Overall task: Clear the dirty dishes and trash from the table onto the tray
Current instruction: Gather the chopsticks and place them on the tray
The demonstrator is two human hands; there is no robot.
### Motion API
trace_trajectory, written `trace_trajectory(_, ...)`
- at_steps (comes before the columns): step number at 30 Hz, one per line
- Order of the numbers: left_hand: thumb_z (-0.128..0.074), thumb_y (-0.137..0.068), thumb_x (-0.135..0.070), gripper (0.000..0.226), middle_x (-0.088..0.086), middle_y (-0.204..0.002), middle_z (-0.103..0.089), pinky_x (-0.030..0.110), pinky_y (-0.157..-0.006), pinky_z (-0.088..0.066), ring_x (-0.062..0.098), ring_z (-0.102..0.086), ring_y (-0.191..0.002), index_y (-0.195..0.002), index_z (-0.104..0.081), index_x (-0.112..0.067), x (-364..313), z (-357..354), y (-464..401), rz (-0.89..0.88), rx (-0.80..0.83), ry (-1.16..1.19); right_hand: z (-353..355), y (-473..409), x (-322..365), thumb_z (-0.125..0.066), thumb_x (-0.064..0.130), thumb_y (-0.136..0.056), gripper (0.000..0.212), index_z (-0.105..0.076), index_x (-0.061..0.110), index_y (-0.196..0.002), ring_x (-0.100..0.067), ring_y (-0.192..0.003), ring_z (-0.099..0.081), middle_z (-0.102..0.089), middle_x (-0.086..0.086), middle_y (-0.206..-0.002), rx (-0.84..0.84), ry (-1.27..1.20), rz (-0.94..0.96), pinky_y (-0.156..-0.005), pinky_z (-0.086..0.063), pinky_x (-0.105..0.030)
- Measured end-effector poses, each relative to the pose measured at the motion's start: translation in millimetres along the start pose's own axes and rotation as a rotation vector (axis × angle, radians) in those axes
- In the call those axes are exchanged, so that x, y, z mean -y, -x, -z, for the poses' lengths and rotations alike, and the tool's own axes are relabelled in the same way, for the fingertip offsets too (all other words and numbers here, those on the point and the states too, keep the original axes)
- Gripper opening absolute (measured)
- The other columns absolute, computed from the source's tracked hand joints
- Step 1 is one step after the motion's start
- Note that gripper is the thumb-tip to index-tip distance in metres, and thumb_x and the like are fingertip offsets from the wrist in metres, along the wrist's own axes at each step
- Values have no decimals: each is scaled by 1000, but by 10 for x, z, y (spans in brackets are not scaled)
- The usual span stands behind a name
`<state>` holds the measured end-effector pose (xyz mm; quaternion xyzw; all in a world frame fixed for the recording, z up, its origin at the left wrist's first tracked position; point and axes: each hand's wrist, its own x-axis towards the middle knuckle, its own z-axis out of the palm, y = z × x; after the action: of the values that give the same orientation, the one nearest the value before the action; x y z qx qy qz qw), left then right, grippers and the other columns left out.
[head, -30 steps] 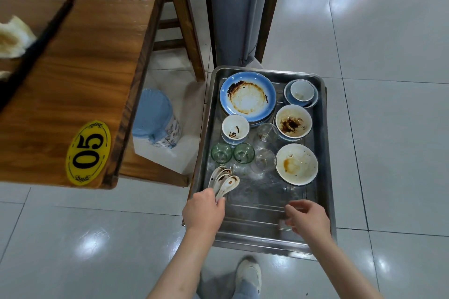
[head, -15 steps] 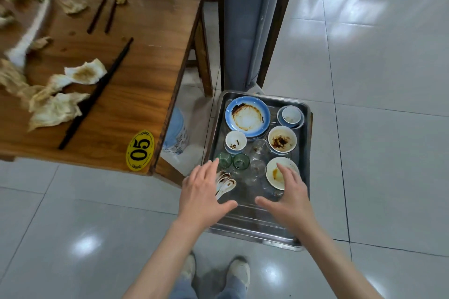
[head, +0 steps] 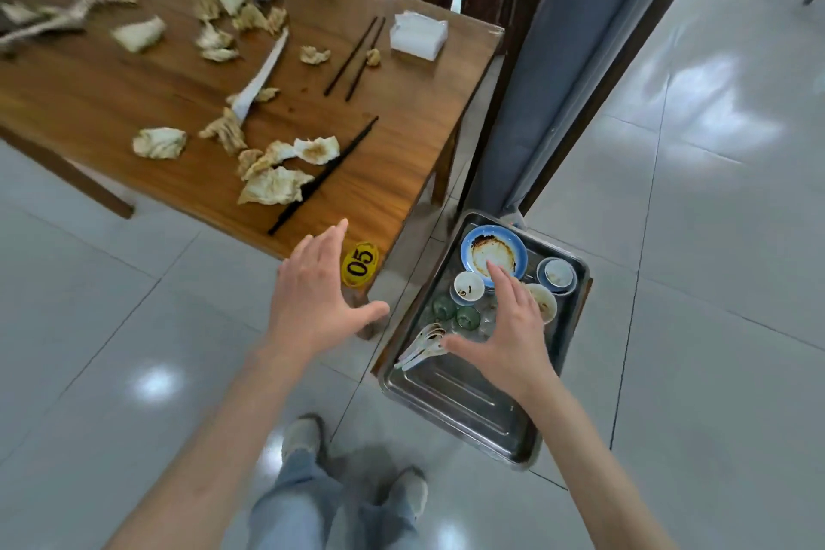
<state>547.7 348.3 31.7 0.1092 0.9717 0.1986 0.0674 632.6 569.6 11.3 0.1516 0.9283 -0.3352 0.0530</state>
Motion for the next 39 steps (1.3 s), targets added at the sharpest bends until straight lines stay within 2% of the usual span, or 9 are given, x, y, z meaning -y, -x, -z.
trace_trajectory(7,-75,-57,-67,116,1,-152,-31,51,-108,-29,30,-26,-140,-147,-13,-27,642,909,-144,159,-165,-37,38,-393,884,-77,53,-65,109,-7,37,-147,-17,-141,-13,-18,9,-154,59,-9,128,-115,-19,-48)
trace_trajectory(17,-75,-64,-61,109,1,-152,-30,48,-110,-26,28,-22,-141,-148,-16,-26,1840,1949,-750,231,-234,20,-516,-1286,2348,-75,54,-67,108,-6,35,-147,-19,-143,-12,-16,7,-155,72,55,210,-115,-18,-49)
trace_trajectory(22,-74,-65,-61,107,0,-152,-31,49,-111,-29,27,-23,-141,-148,-17,-26,2654,2491,-1142,214,-202,10,-1001,-1722,3160,-81,48,-63,109,-12,34,-146,-20,-141,-17,-22,7,-153,13,45,149,-114,-23,-50)
trace_trajectory(26,-73,-65,-63,105,-3,-152,-30,49,-111,-30,25,-23,-141,-147,-17,-28,3213,2794,-1418,213,-170,5,-1382,-1952,3669,-80,52,-62,109,-12,36,-146,-19,-142,-16,-20,9,-154,-11,63,94,-113,-25,-50)
trace_trajectory(33,-69,-65,-67,102,-5,-151,-31,50,-110,-32,22,-25,-140,-147,-18,-31,3977,3044,-1923,243,-122,-7,-1869,-2417,4235,-81,50,-63,107,-12,40,-144,-17,-141,-17,-21,10,-153,33,17,83,-113,-27,-49)
trace_trajectory(39,-67,-66,-69,100,-6,-151,-31,48,-112,-28,20,-26,-140,-146,-20,-33,4405,3161,-2555,200,-101,-42,-2151,-3011,4672,-81,50,-63,108,-15,33,-147,-19,-140,-22,-25,6,-152,9,19,79,-112,-29,-48)
